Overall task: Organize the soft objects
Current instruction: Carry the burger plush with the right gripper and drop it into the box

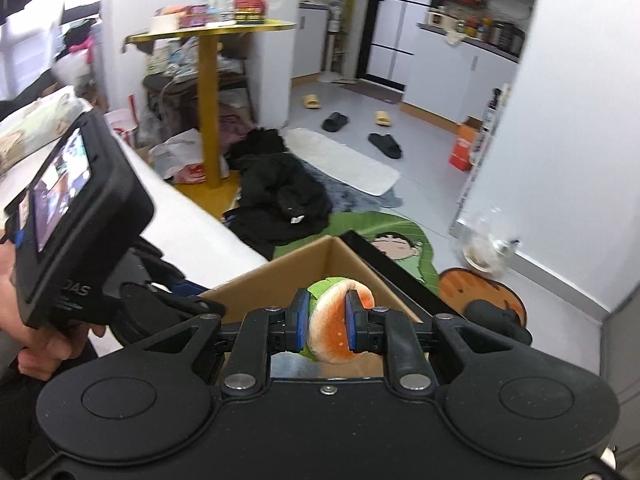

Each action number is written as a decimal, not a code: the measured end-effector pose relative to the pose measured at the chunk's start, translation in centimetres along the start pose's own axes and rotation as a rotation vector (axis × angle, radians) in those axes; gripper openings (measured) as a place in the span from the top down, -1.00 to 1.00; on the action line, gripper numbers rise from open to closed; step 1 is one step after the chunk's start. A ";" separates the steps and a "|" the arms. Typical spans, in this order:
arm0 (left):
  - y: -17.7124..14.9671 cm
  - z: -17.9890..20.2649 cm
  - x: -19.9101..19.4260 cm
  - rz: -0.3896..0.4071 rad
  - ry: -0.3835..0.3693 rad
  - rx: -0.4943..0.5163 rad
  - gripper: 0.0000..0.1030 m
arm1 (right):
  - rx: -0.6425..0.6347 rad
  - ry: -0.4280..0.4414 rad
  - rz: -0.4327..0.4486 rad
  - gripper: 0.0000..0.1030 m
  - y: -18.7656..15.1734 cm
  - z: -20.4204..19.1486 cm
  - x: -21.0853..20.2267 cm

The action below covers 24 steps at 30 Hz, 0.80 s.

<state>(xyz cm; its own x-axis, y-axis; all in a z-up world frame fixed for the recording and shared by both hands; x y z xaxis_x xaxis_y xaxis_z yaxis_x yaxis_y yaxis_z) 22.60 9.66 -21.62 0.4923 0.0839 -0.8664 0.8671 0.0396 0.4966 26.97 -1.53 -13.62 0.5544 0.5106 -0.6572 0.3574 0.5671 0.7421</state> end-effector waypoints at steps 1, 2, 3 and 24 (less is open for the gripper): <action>0.0 0.0 0.0 0.000 -0.002 -0.001 0.79 | -0.001 0.010 -0.002 0.64 0.1 -0.2 0.1; -0.1 0.0 0.0 0.001 -0.005 -0.003 0.79 | -0.001 0.020 -0.004 0.64 0.2 -0.4 0.2; -0.1 0.0 0.0 0.002 -0.009 -0.003 0.79 | -0.002 0.030 -0.006 0.64 0.4 -0.7 0.3; -0.3 -1.0 0.9 -0.016 -0.069 -0.041 0.81 | 0.139 0.056 -0.007 -0.09 1.7 -1.0 2.0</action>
<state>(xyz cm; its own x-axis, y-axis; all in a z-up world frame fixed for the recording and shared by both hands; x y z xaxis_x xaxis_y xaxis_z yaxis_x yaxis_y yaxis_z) 22.66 10.74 -22.49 0.4838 0.0139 -0.8751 0.8717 0.0817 0.4832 27.93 1.12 -13.79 0.5099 0.5442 -0.6662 0.4638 0.4783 0.7457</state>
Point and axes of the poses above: each gripper's, at about its wrist camera, not at the fingertips, and x roughly the way its jaws point, z to its right, y to its top, the point moved 6 cm from there along x, roughly the way its jaws point, and after that the axes turned 1 degree about -y, right-handed, at the moved point
